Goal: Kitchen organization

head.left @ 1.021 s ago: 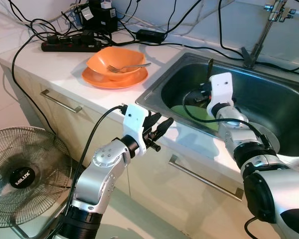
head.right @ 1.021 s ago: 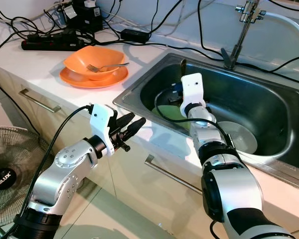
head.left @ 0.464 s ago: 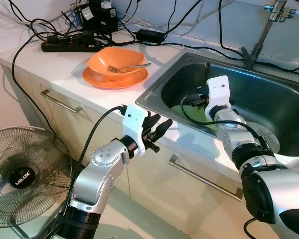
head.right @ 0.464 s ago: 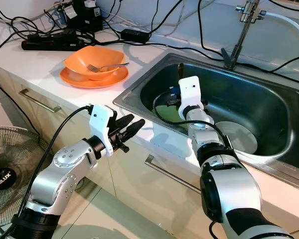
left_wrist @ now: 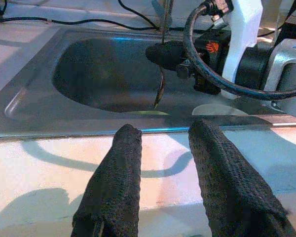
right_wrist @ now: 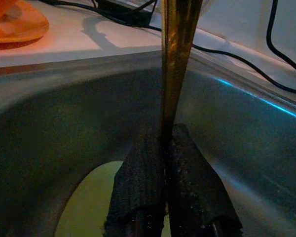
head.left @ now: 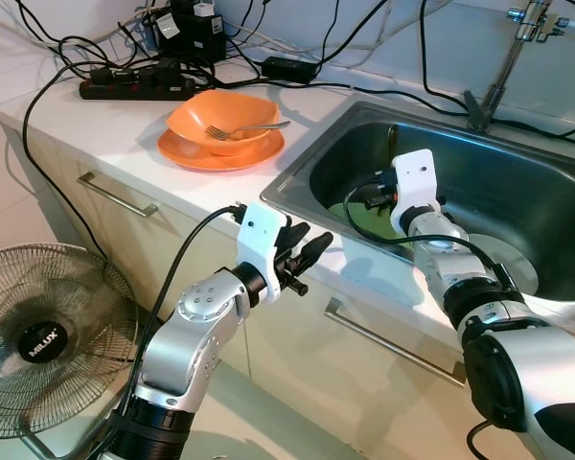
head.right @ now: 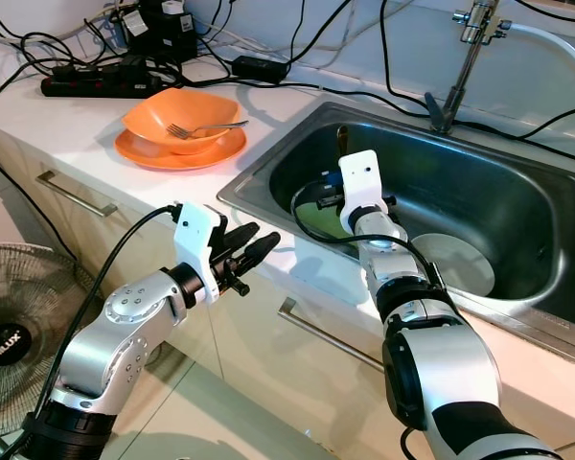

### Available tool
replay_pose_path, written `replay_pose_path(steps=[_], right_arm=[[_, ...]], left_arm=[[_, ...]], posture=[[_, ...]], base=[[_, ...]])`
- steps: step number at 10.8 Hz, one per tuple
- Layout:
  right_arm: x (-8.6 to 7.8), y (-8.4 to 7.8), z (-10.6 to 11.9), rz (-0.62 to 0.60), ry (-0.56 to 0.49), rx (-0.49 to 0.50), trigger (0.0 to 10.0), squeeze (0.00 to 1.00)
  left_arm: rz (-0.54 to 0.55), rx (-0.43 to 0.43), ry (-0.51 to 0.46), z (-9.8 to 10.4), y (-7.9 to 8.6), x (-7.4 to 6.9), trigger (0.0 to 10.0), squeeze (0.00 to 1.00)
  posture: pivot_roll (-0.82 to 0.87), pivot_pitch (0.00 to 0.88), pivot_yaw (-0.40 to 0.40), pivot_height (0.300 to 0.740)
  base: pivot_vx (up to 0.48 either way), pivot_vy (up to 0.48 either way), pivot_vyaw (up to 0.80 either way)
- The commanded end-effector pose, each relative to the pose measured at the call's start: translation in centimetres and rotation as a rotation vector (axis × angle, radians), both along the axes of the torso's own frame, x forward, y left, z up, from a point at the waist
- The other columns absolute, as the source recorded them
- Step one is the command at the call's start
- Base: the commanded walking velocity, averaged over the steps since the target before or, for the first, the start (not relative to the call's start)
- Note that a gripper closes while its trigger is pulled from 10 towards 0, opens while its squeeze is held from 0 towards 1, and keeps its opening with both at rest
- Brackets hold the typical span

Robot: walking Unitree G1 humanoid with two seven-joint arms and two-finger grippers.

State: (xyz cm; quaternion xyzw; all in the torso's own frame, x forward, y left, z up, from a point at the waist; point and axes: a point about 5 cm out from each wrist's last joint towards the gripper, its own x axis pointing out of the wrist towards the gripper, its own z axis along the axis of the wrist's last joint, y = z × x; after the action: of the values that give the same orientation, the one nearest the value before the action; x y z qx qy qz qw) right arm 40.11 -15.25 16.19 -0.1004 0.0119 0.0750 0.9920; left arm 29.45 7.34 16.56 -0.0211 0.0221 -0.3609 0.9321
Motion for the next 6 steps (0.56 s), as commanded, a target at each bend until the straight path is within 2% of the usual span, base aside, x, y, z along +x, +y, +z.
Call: replay_pose_path(steps=[1,2,3,4,5,6], right_arm=[[-0.22,-0.08,-0.8,0.0,0.036,-0.004,10.0,0.0],[-0.28,-0.04,-0.99,0.005,0.043,-0.003,10.0,0.13],[-0.35,-0.07,-1.19,0.006,0.05,-0.006,10.0,0.4],[-0.39,-0.11,-1.28,0.005,0.052,-0.008,10.0,0.42],[-0.41,-0.14,-1.32,0.002,0.053,-0.009,10.0,0.38],[-0.41,-0.17,-1.3,0.001,0.051,-0.003,10.0,0.42]], left_arm=[[0.002,0.017,0.001,-0.04,-0.04,-0.16,10.0,0.0],[-0.001,0.019,0.004,-0.12,-0.14,-0.2,10.0,0.0],[-0.003,0.019,0.006,-0.11,-0.17,-0.24,10.0,0.0],[-0.001,0.019,0.006,-0.1,-0.12,-0.23,10.0,0.0],[-0.001,0.021,0.006,-0.13,-0.1,-0.21,10.0,0.0],[-0.005,0.02,0.006,-0.13,-0.15,-0.24,10.0,0.0]], posture=[[0.23,0.062,-0.03,0.74],[0.23,0.06,-0.03,0.74],[0.23,0.061,-0.03,0.74],[0.23,0.061,-0.03,0.74],[0.23,0.061,-0.03,0.74],[0.23,0.061,-0.029,0.74]], base=[[0.0,0.0,0.0],[0.0,0.0,0.0],[0.0,0.0,0.0],[0.0,0.0,0.0],[0.0,0.0,0.0],[0.0,0.0,0.0]])
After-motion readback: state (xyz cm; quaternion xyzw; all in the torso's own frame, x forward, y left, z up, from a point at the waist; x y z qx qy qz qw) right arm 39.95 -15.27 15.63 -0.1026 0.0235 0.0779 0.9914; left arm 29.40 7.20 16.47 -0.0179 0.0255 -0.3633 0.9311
